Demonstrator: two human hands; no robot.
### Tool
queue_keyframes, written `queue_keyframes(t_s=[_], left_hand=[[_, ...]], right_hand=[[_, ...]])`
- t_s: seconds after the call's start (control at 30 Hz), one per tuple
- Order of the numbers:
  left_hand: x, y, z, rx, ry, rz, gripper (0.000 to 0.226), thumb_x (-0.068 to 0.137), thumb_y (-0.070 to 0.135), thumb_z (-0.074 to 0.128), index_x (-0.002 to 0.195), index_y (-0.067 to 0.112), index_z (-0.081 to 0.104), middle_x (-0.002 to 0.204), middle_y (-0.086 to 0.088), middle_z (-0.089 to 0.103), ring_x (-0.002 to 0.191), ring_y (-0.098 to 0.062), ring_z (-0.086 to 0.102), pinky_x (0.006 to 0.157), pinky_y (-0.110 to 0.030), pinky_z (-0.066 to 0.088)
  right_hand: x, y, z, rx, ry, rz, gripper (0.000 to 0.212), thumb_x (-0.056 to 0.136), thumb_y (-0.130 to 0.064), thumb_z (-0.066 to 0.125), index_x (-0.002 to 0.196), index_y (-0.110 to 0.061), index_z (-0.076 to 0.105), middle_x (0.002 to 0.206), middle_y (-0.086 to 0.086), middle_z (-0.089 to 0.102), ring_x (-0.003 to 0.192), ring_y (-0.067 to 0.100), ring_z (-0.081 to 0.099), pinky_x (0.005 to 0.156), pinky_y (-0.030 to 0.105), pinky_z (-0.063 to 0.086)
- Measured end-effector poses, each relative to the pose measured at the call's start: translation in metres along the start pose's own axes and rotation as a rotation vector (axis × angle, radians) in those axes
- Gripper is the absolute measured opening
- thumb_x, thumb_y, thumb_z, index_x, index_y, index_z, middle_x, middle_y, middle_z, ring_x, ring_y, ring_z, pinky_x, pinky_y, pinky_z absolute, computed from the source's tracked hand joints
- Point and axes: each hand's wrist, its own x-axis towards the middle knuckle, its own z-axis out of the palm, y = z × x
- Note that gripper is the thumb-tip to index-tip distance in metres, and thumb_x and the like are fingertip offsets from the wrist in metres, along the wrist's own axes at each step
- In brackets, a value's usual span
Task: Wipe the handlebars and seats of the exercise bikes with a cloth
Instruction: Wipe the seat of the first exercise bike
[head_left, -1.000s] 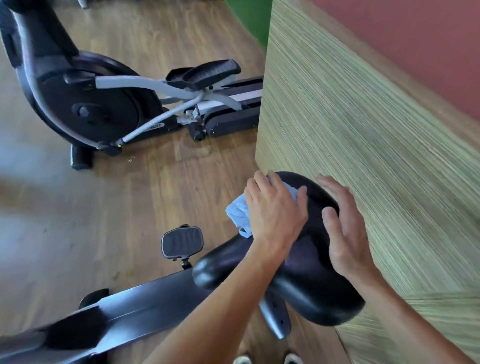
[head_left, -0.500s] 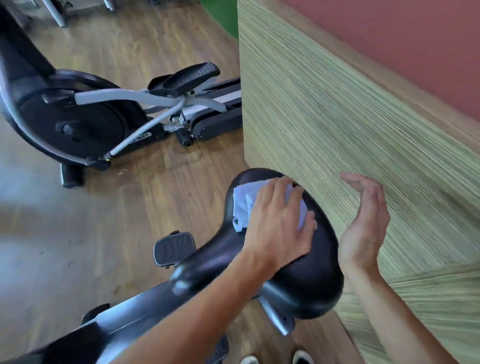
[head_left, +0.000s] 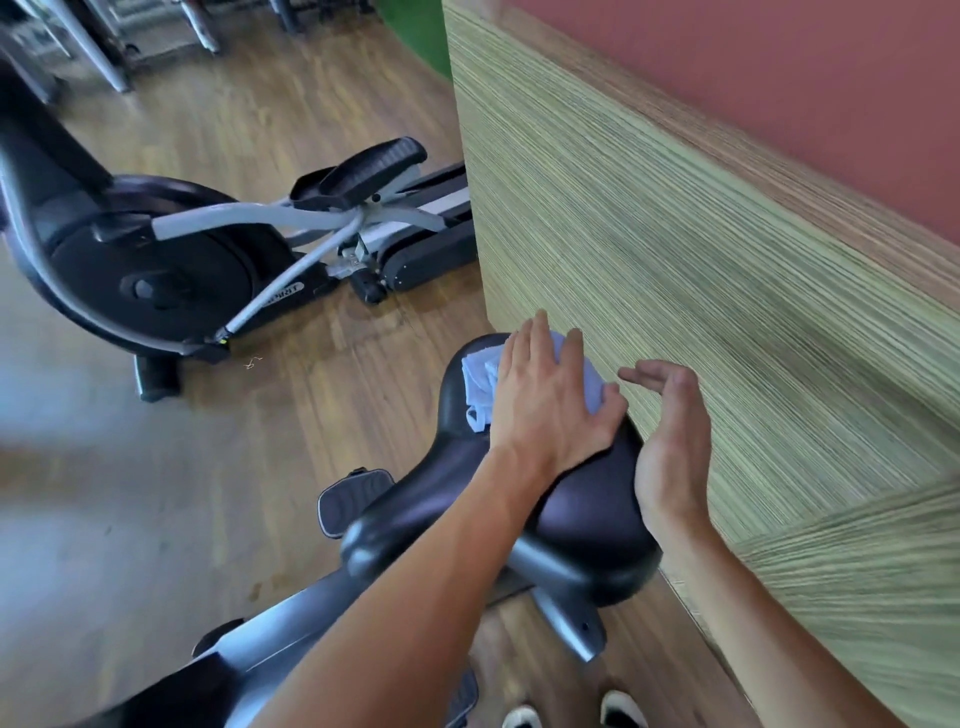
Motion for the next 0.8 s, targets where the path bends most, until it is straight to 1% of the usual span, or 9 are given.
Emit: queue_keyframes(t_s=[0.1,0.17,0.23,0.37,0.5,0.57,0.67,0.7,0.8], left_hand=[[0.005,0.005,0.000,-0.021,0.032,-0.042,0.063,0.081,0.054,0.046,0.115,0.006,0.067,0.133,-0.025,0.056,0.122,-0.042,0.052,0.110,-0.047,0.037],[0.002,0.008,-0.002,-0.043,0.066,-0.056,0.059,0.079,0.056,0.047,0.107,0.008,0.067,0.118,-0.018,0.058,0.108,-0.038,0.055,0.100,-0.044,0.042],[-0.015,0.013,-0.004,-0.053,0.089,-0.056,0.053,0.079,0.054,0.052,0.104,0.009,0.065,0.113,-0.014,0.057,0.103,-0.034,0.054,0.095,-0.042,0.044],[-0.075,0.027,-0.007,-0.056,0.116,-0.015,0.047,0.079,0.046,0.060,0.108,0.008,0.065,0.122,-0.015,0.057,0.105,-0.034,0.053,0.095,-0.043,0.044],[-0.112,0.034,-0.003,0.005,0.138,0.017,0.048,0.081,0.044,0.061,0.112,0.008,0.066,0.127,-0.019,0.058,0.105,-0.037,0.056,0.094,-0.045,0.046],[-0.097,0.034,0.000,0.020,0.161,-0.002,0.049,0.081,0.045,0.060,0.112,0.008,0.068,0.126,-0.019,0.061,0.107,-0.038,0.059,0.095,-0.045,0.047],[-0.050,0.034,0.004,0.012,0.137,-0.042,0.048,0.082,0.044,0.058,0.111,0.008,0.069,0.121,-0.016,0.063,0.106,-0.038,0.060,0.097,-0.043,0.044],[-0.032,0.033,0.005,0.018,0.122,-0.053,0.049,0.082,0.045,0.057,0.112,0.008,0.069,0.119,-0.016,0.063,0.106,-0.038,0.059,0.098,-0.043,0.042],[0.011,0.032,0.011,0.052,0.074,-0.117,0.053,0.082,0.045,0.054,0.114,0.005,0.072,0.115,-0.017,0.064,0.106,-0.038,0.059,0.102,-0.045,0.042]], right_hand=[[0.000,0.001,-0.001,-0.009,0.034,0.000,0.043,0.106,-0.038,0.024,0.113,-0.018,0.061,0.114,-0.004,0.071,0.111,-0.013,0.054,0.087,-0.001,0.030],[-0.001,0.002,-0.001,-0.019,0.031,0.003,0.040,0.106,-0.035,0.024,0.113,-0.020,0.059,0.113,-0.004,0.071,0.109,-0.013,0.054,0.088,0.000,0.031],[-0.005,0.004,-0.004,0.005,0.027,0.011,0.041,0.105,-0.036,0.024,0.112,-0.017,0.060,0.112,-0.001,0.071,0.109,-0.011,0.055,0.092,0.004,0.032],[-0.002,0.003,-0.011,0.170,-0.010,0.140,0.046,0.099,-0.047,0.028,0.107,-0.018,0.063,0.113,0.004,0.074,0.118,0.003,0.060,0.108,0.027,0.037],[-0.001,0.001,-0.020,0.331,-0.113,0.267,0.047,0.104,-0.049,0.028,0.110,-0.015,0.060,0.117,0.012,0.073,0.125,0.016,0.062,0.112,0.036,0.042],[0.002,0.001,-0.024,0.379,-0.168,0.324,0.048,0.111,-0.042,0.025,0.118,-0.007,0.057,0.121,0.016,0.072,0.125,0.022,0.062,0.113,0.034,0.043],[0.016,0.000,-0.032,0.413,-0.239,0.425,0.057,0.111,-0.046,0.021,0.124,-0.001,0.054,0.123,0.017,0.071,0.120,0.023,0.066,0.099,0.024,0.051],[0.021,0.001,-0.036,0.393,-0.266,0.444,0.061,0.110,-0.050,0.019,0.122,-0.002,0.055,0.124,0.017,0.071,0.119,0.022,0.067,0.099,0.025,0.051],[0.031,0.002,-0.046,0.293,-0.356,0.447,0.073,0.106,-0.061,0.015,0.125,-0.007,0.060,0.129,0.015,0.068,0.123,0.020,0.064,0.111,0.033,0.045]])
